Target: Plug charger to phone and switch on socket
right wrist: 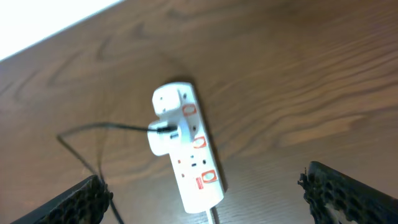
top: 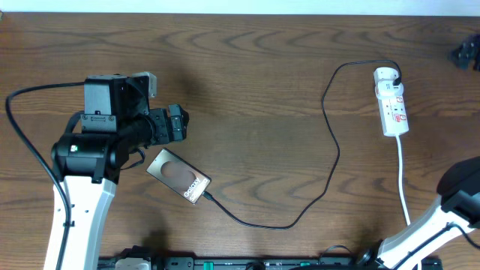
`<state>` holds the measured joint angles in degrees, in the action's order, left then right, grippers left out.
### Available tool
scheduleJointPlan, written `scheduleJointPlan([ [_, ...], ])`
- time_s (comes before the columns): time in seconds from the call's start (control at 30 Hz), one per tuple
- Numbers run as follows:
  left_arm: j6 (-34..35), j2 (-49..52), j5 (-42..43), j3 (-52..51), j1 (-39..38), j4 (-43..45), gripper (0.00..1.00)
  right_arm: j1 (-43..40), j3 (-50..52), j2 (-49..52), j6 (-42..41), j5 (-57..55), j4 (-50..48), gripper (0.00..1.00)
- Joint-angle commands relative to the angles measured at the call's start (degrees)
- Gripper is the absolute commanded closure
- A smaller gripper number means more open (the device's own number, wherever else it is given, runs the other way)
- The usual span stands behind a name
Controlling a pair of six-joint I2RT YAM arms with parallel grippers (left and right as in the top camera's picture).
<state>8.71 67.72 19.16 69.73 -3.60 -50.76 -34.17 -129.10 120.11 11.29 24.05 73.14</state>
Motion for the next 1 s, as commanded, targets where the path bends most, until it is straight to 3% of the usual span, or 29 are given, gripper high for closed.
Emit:
scheduleJointPlan([
  [0.0, -1.0, 0.8, -0.1, -1.0, -0.2, -0.2, 0.06, -1.9, 4.3, 4.5, 9.2, 13.4, 1.0, 0.01],
  [0.17, -1.0, 0.9, -0.1, -1.1, -0.2, 0.1, 0.06, -2.3, 10.1, 8.3, 16.0, 25.3, 0.9, 0.01],
  [0.5, -1.0, 0.9, -0.1, -1.1, -0.2, -0.8, 0.06, 2.0, 15.3, 10.4, 17.9, 21.0, -1.0, 0.08],
  [0.67, -1.0, 0.9, -0.1, -1.1, -0.2, -0.9, 0.06, 4.4, 17.5, 10.4, 10.0, 16.3, -6.5, 0.07],
  [0.97, -1.0, 0.9, -0.2, -1.1, -0.2, -1.1, 0.06, 7.4, 17.8, 10.4, 5.4, 9.0, -9.4, 0.07],
])
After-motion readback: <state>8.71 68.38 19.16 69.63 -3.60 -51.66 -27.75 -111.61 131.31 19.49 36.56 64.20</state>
